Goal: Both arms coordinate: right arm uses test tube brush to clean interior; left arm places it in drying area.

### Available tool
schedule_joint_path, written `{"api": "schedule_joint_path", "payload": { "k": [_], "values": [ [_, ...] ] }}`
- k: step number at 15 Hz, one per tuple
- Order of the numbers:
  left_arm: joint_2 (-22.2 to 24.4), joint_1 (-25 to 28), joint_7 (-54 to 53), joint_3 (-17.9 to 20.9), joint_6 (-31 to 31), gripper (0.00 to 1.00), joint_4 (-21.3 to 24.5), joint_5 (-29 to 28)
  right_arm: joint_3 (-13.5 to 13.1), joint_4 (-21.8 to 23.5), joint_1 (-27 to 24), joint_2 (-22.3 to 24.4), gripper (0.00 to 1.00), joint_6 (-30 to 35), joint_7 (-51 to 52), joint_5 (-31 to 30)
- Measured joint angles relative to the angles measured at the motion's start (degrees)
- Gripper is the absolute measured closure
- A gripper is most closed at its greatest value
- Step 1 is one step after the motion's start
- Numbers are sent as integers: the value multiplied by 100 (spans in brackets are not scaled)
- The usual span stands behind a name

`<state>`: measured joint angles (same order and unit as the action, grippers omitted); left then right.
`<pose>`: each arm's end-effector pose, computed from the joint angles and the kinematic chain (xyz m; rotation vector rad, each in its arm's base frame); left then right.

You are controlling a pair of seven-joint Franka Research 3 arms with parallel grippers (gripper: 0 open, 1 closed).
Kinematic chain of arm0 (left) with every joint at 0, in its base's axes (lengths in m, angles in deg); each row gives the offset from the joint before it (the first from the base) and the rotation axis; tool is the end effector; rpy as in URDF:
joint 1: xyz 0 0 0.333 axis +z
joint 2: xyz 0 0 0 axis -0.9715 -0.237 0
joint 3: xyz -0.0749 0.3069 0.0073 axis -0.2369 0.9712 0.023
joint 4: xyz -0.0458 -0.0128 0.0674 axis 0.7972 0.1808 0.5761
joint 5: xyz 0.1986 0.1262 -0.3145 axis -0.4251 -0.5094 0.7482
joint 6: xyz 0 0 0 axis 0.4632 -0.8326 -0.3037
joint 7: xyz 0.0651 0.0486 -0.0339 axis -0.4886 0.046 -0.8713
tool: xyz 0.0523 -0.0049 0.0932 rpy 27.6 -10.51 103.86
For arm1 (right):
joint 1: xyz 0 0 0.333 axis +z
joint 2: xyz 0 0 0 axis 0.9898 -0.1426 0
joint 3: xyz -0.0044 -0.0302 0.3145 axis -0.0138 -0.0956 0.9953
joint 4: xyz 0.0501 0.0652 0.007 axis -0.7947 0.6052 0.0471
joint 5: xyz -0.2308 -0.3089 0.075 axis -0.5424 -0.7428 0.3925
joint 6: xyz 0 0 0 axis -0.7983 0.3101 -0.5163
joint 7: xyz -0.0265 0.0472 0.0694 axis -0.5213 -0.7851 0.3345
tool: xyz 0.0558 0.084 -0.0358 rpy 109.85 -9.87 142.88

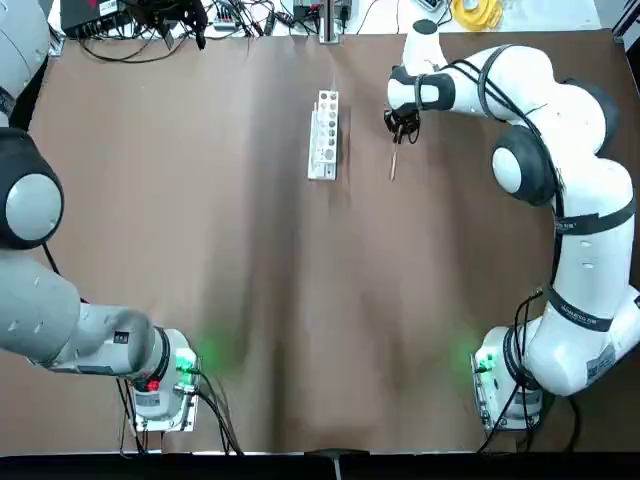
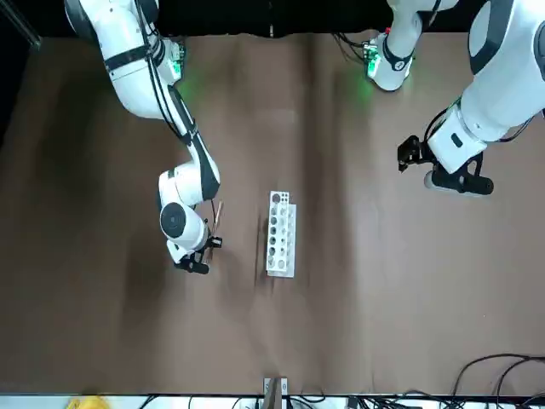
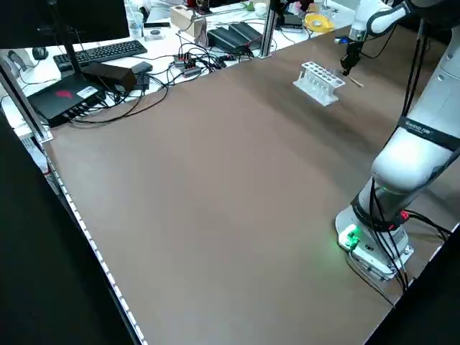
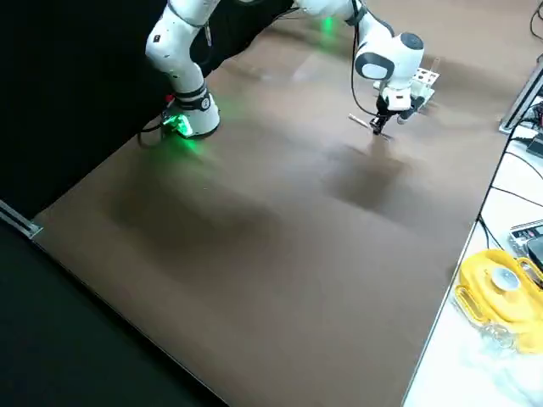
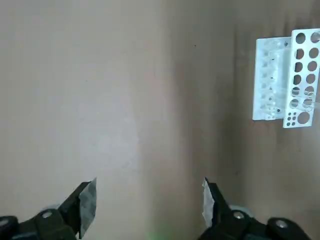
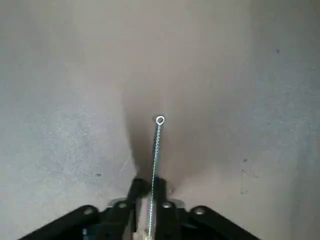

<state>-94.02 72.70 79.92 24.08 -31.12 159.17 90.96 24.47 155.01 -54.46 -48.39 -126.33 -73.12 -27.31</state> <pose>0.5642 -0.1496 0.5666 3.0655 -0.2160 -0.1091 0.6243 0.2711 0.1773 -3.1008 0.2655 0.1661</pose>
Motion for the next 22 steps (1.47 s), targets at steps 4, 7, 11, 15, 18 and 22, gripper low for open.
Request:
{"api": "schedule_joint_path", "payload": {
  "k": [4,7,11,15,18,22],
  "values": [
    [0,-12,0,-7,2,0,0,0,1,-2,-1,-3,98,-16,89,-3],
    [0,-3,0,-2,2,0,0,0,2,-12,-14,-3,98,-10,811,0],
    [-2,-4,0,-2,2,0,0,0,2,-139,-22,39,98,448,2155,1],
    [-3,-12,0,-7,2,0,0,0,7,-504,-25,156,98,1219,3228,24],
    [-5,-10,0,-5,2,0,0,0,6,-577,-77,252,98,1443,4008,330],
    [-5,12,0,2,1,0,-1,0,69,-627,-85,419,98,1463,5375,467]
  ]
}}
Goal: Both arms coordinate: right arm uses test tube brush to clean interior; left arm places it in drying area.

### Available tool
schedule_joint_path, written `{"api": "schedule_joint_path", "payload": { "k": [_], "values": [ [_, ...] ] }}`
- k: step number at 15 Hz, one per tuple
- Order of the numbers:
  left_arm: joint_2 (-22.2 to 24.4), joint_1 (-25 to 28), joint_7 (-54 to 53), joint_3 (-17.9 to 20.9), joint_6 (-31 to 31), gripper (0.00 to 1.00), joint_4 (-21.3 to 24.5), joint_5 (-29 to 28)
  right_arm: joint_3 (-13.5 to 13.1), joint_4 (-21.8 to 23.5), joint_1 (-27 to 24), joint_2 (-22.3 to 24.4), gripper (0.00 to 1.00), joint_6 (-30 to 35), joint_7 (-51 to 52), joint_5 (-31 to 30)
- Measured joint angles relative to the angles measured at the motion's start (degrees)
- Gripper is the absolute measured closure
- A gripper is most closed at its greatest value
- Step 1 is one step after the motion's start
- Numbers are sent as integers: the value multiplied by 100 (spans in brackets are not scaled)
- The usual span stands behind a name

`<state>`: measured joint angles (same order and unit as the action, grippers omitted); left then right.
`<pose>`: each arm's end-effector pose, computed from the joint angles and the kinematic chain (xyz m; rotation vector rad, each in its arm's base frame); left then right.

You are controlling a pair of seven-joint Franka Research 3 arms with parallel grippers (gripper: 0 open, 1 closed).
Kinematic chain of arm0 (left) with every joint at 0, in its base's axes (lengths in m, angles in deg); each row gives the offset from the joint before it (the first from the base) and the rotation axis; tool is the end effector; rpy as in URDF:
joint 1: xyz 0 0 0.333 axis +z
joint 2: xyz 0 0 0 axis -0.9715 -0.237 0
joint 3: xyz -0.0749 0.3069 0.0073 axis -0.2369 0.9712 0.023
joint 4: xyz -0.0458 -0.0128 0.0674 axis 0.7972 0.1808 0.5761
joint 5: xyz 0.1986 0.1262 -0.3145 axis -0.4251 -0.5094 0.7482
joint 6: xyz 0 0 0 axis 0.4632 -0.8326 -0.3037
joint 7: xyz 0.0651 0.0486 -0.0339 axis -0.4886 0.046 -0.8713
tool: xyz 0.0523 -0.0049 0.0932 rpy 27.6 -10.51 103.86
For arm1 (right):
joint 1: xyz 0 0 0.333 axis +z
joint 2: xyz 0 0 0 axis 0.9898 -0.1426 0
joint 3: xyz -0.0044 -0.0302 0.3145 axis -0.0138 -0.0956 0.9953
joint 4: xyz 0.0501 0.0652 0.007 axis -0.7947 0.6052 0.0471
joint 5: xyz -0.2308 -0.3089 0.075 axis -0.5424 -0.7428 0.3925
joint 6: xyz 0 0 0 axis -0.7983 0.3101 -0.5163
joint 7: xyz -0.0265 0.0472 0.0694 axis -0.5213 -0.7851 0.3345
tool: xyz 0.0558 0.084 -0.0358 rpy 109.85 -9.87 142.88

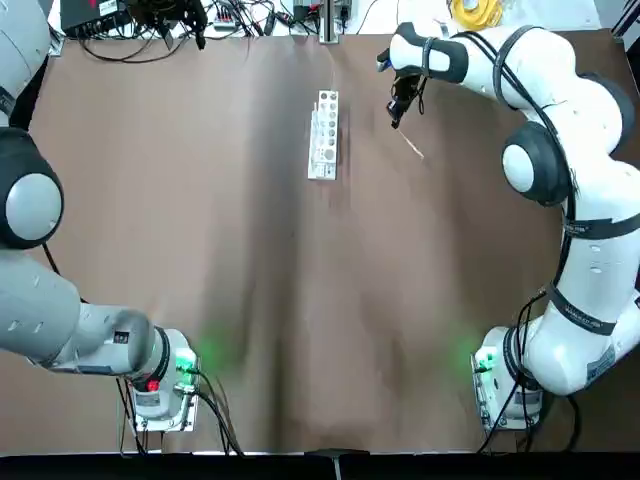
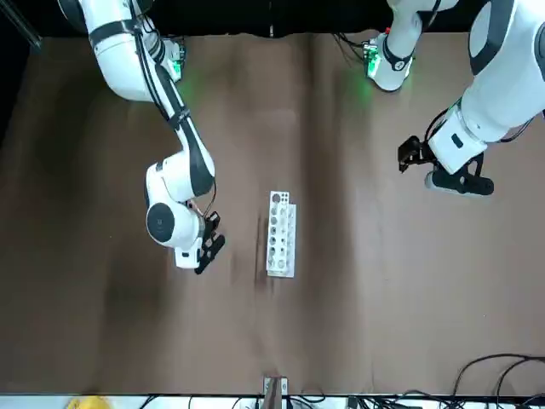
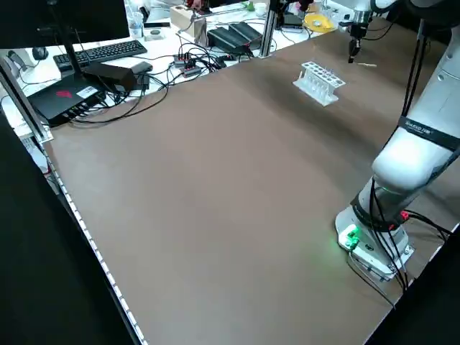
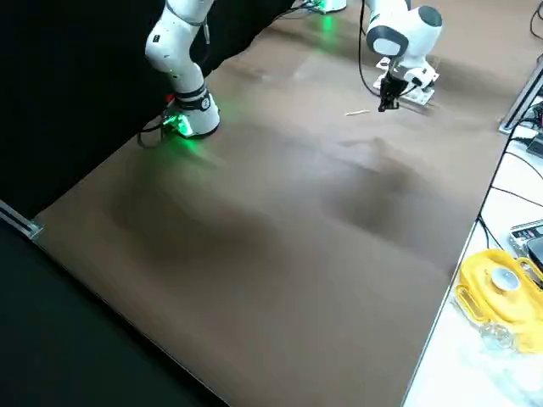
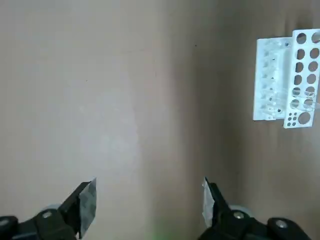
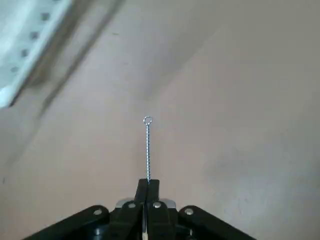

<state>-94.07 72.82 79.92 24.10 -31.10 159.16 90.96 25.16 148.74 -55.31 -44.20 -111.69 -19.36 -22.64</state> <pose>0.5647 -0.1482 0.5662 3.0657 -0.2122 -0.1106 0.6322 0.2846 0.2549 -2.7525 -1.0750 0.2275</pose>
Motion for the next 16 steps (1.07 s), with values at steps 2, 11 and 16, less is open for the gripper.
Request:
{"api": "schedule_joint_path", "payload": {
  "k": [2,11,16],
  "values": [
    [0,20,0,15,-2,0,0,0,102,-28,1,73,98,0,699,7],
    [-16,12,-116,20,-2,0,2,-261,249,-224,-21,252,98,-7,3762,1953],
    [-26,65,-174,39,-3,0,1,-283,249,-321,-174,253,98,-4,5416,3502]
  ]
}}
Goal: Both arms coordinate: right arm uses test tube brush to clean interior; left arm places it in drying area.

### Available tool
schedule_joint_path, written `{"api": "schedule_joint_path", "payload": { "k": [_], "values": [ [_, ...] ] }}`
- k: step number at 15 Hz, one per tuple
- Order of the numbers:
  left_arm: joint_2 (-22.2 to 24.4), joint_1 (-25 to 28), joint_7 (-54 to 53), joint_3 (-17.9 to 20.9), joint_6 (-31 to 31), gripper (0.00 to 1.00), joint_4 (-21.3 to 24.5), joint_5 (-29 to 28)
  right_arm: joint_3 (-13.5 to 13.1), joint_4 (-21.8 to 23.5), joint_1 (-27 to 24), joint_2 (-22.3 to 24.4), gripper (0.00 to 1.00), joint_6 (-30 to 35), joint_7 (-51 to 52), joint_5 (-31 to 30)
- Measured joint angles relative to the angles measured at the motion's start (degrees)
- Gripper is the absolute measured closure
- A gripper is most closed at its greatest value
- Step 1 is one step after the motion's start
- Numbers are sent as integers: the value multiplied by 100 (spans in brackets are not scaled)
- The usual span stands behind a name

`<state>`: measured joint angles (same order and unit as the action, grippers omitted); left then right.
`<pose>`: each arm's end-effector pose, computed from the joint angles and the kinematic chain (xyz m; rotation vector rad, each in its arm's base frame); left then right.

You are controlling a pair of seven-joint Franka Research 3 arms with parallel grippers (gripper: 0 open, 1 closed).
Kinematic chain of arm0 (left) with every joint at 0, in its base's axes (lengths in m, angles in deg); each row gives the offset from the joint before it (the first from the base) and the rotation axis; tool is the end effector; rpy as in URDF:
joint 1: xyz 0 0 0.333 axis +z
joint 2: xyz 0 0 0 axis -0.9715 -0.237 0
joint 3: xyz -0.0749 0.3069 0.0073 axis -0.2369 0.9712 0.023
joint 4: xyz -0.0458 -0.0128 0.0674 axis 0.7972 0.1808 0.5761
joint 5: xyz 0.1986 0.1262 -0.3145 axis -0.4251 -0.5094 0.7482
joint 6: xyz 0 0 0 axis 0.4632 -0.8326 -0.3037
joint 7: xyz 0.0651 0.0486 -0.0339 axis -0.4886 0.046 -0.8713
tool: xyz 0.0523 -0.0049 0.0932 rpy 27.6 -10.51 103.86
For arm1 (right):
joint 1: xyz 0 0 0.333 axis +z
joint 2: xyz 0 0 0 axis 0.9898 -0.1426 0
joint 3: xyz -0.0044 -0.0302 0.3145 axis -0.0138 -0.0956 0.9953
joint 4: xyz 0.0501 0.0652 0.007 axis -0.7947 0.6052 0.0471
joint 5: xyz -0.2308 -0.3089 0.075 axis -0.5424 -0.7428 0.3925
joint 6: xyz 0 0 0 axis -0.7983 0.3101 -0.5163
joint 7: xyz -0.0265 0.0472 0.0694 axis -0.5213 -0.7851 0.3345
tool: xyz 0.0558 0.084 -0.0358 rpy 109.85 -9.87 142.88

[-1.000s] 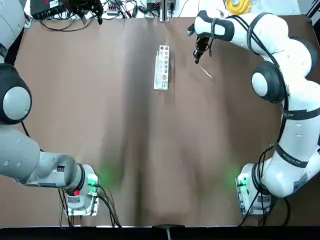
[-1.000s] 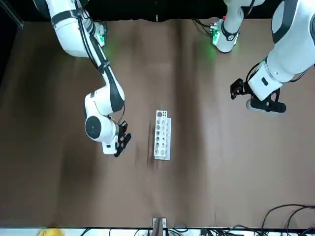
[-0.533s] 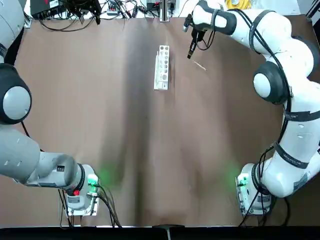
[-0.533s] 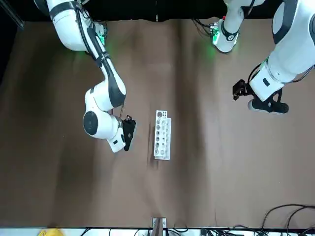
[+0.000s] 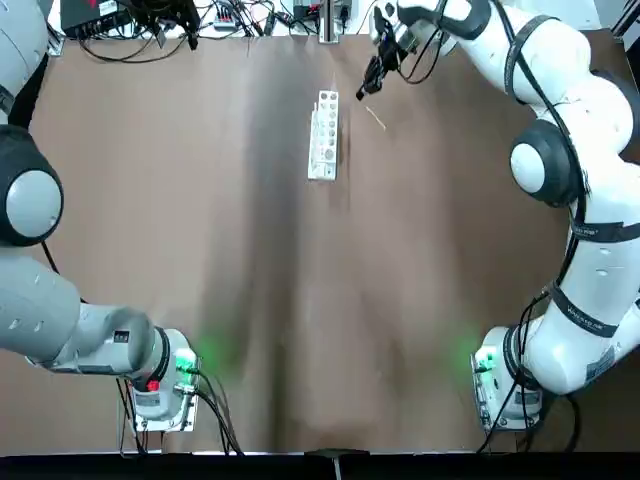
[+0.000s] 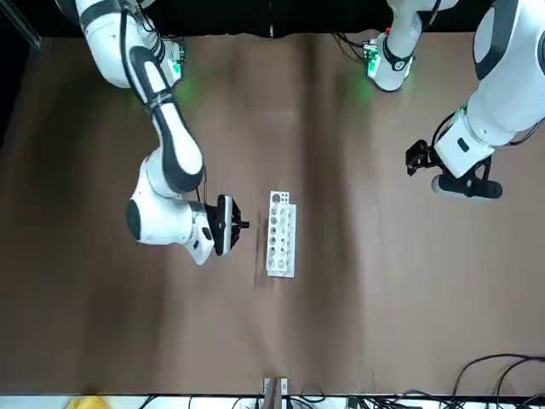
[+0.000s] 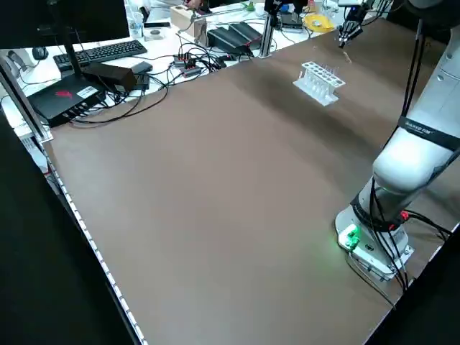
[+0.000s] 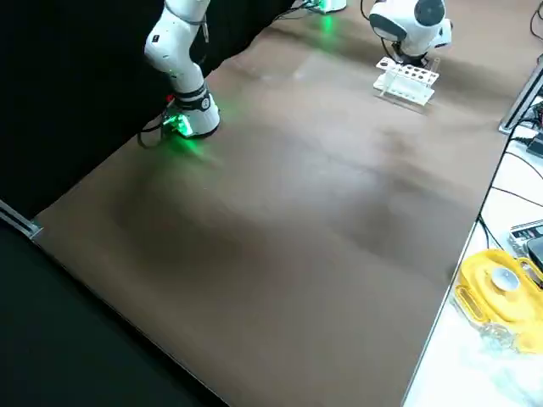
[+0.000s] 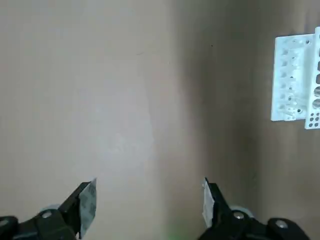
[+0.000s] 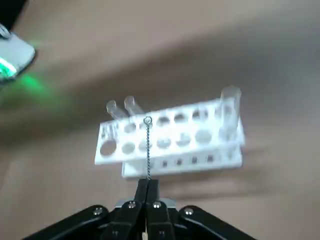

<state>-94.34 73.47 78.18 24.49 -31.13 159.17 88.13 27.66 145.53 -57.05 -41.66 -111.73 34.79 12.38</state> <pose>0.5696 -0.1333 0.5631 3.1113 -0.2410 -0.1045 0.6416 0.3266 0.3260 -1.8604 -1.5713 -0.3951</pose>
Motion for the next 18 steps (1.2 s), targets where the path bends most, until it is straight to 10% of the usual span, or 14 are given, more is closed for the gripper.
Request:
{"api": "schedule_joint_path", "payload": {
  "k": [18],
  "values": [
    [0,-25,-10,-35,-2,0,-13,4,72,-274,-366,-68,98,744,4212,4263]
  ]
}}
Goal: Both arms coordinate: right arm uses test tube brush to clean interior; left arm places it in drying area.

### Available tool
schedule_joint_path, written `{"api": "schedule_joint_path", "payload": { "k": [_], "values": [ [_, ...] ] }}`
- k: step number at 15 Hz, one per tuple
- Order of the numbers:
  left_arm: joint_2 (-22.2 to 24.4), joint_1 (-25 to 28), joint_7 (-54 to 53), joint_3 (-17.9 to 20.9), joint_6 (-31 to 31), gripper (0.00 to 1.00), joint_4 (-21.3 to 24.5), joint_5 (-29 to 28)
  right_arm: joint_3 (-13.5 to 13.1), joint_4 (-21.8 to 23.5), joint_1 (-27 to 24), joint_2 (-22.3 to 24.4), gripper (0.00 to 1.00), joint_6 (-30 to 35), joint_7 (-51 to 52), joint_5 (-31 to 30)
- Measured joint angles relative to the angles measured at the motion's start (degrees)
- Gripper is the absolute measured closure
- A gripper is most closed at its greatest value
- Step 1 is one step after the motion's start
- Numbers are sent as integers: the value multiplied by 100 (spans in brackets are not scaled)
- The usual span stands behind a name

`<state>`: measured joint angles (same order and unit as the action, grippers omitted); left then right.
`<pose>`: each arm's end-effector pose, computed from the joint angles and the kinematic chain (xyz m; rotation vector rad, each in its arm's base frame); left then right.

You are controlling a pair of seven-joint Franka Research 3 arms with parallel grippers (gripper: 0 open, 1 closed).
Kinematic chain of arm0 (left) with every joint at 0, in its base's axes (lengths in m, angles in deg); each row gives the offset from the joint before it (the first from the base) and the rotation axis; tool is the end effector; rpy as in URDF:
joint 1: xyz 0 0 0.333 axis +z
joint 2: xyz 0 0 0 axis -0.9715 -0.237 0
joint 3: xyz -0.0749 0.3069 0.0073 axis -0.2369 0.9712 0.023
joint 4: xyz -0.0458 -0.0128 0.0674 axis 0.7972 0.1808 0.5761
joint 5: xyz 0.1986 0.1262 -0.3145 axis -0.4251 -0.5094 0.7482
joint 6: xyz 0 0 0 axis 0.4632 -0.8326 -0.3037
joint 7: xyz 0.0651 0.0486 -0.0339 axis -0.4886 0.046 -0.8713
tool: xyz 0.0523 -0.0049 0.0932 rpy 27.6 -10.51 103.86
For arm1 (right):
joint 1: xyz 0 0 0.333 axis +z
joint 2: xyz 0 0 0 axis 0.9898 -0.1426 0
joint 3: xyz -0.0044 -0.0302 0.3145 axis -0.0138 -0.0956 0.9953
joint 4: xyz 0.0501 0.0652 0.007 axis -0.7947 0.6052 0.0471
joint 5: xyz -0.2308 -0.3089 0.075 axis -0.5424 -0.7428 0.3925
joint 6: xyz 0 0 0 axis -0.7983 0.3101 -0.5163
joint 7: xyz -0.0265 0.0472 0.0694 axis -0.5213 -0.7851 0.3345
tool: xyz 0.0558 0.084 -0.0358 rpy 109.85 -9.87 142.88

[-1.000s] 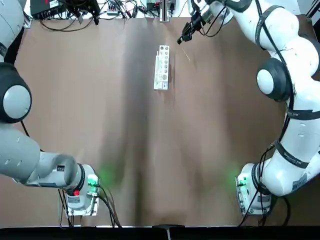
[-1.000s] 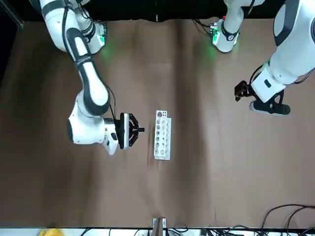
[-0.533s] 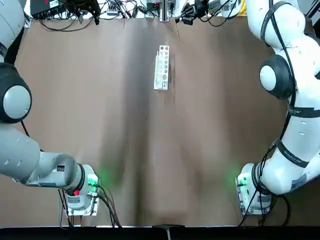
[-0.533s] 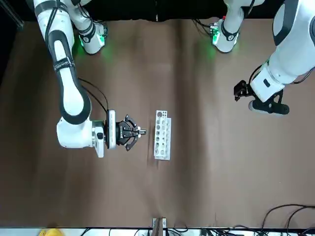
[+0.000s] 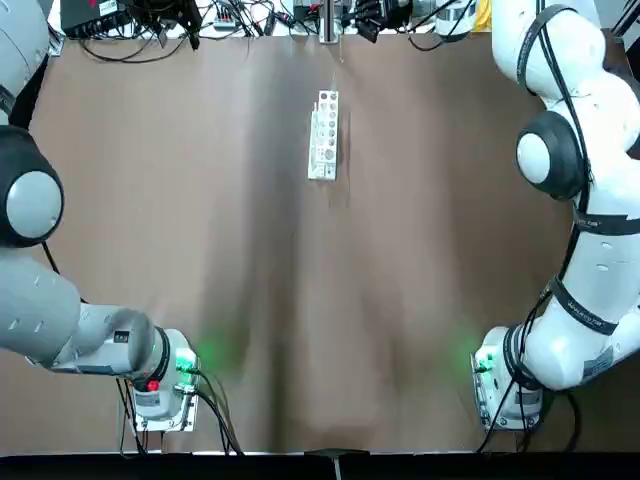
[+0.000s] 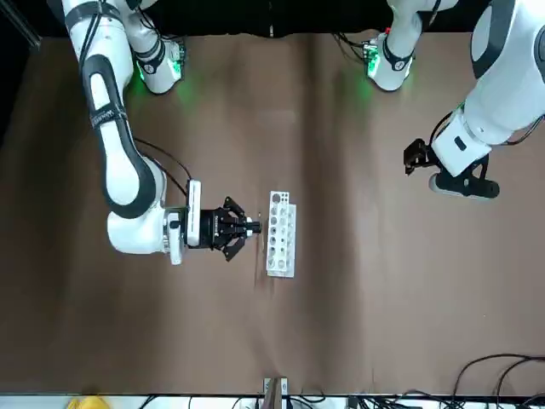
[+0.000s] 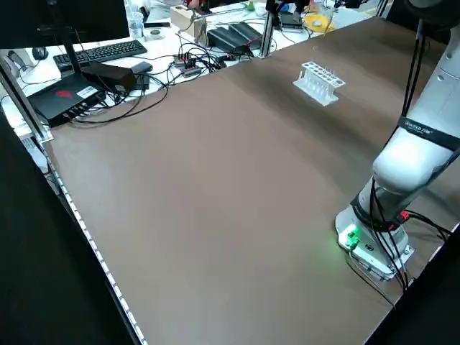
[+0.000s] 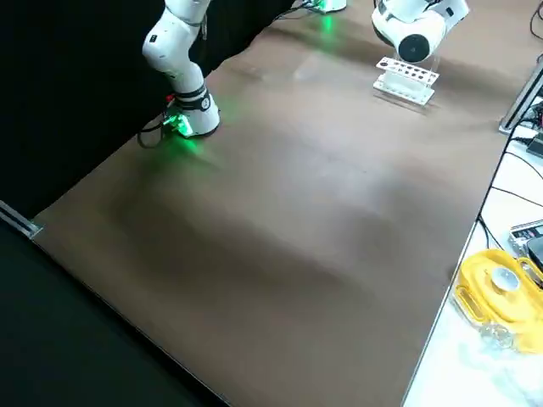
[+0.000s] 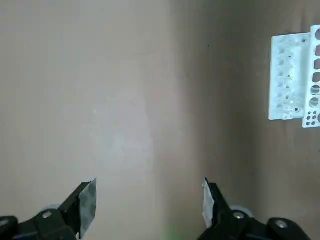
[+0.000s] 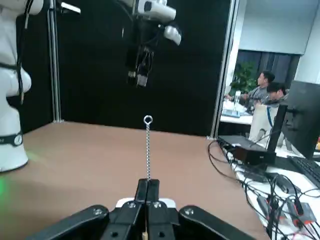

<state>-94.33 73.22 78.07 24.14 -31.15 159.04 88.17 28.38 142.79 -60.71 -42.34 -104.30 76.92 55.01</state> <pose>0.5684 -0.1392 0.5644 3.1085 -0.2600 -0.1004 0.6672 0.3272 0.3793 -1.1976 -1.4126 -1.1905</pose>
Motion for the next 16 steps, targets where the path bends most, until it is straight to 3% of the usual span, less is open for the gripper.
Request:
{"api": "schedule_joint_path", "payload": {
  "k": [16],
  "values": [
    [-37,10,23,-5,-311,0,-8,17,12,-51,239,-282,98,-368,109,259]
  ]
}}
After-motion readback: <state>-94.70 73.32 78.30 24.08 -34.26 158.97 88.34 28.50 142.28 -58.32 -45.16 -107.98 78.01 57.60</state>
